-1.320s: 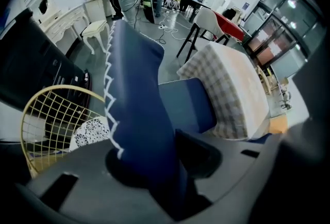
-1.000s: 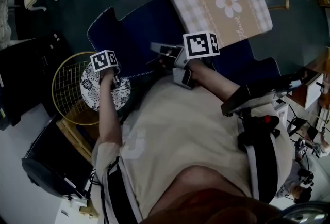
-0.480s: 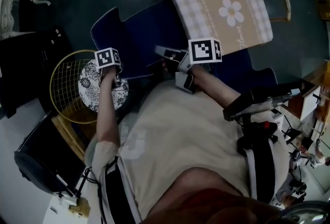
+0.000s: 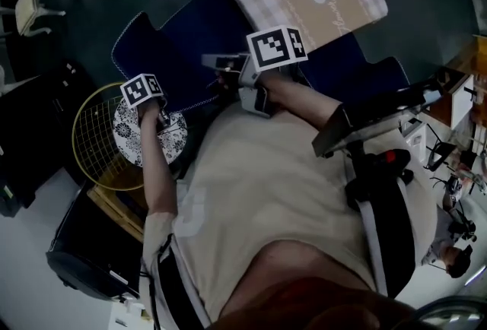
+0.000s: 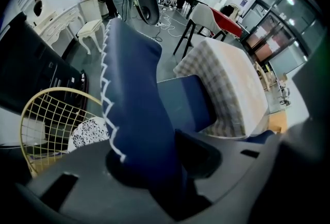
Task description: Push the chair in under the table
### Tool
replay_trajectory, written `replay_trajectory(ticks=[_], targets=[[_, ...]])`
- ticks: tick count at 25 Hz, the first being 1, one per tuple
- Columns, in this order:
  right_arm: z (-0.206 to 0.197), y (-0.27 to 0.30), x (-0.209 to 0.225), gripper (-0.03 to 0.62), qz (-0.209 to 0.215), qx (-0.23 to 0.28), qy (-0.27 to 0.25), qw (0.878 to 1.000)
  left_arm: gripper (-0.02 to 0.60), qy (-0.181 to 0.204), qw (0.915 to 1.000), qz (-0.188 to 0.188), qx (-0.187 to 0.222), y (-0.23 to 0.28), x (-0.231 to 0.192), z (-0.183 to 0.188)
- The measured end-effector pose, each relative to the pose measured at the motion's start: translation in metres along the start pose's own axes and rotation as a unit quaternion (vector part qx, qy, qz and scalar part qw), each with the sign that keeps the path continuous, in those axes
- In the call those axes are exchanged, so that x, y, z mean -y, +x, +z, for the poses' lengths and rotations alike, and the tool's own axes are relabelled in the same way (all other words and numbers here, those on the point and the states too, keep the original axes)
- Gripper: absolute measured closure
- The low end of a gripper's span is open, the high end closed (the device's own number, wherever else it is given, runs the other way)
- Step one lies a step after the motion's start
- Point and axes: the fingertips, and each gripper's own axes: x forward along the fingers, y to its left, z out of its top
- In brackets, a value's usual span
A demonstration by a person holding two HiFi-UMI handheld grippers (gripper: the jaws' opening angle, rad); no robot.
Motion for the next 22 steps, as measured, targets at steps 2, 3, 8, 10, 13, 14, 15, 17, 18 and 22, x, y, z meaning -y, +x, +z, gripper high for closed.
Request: replay_trajectory(ticks=[2, 3, 8, 10, 13, 14, 15, 17, 18, 22], targets=[[0.0007, -0.0013, 0.0005, 0.583, 0.000, 0.004, 0.003, 1.000, 0.439, -0.004, 1.0000, -0.001, 0.000, 0.0001, 0.0001, 0.0003], [0.0008, -0.0017, 0.0007, 0.583, 0.001, 0.005, 0.005, 1.000, 0.439, -0.006, 1.0000, 0.000, -0.001, 0.0000, -0.0001, 0.0002], [0.0007, -0.0042, 0.0042, 0.583, -0.001, 0.009, 0.010, 1.000, 0.439, -0.014, 0.9999, -0.002, -0.001, 0.0007, -0.0021, 0.0000], [0.0000, -0.0035, 0.0042, 0.583, 0.000, 0.008, 0.013, 1.000, 0.439, -0.017, 0.9999, -0.001, -0.003, -0.0002, -0.0032, -0.0002], [-0.0012, -0.0024, 0.0029, 0.583, 0.002, 0.005, 0.012, 1.000, 0.439, -0.019, 0.9998, -0.003, -0.003, -0.0013, -0.0034, 0.0002], [-0.0021, -0.0022, 0.0027, 0.583, 0.003, 0.003, 0.011, 1.000, 0.439, -0.020, 0.9998, -0.003, -0.003, -0.0015, -0.0032, -0.0005], [-0.0032, -0.0020, 0.0025, 0.583, 0.004, 0.001, 0.010, 1.000, 0.439, -0.021, 0.9998, -0.003, -0.003, -0.0015, -0.0030, -0.0014], [-0.0047, -0.0019, 0.0023, 0.583, 0.005, -0.003, 0.009, 1.000, 0.439, -0.024, 0.9997, -0.003, -0.002, -0.0010, -0.0017, -0.0030], [-0.0049, -0.0025, 0.0026, 0.583, 0.006, -0.003, 0.009, 1.000, 0.439, -0.023, 0.9997, -0.005, -0.002, -0.0005, 0.0000, -0.0037], [-0.0038, -0.0050, 0.0050, 0.583, 0.003, 0.002, 0.012, 1.000, 0.439, -0.018, 0.9998, -0.007, -0.003, 0.0001, 0.0030, -0.0041]])
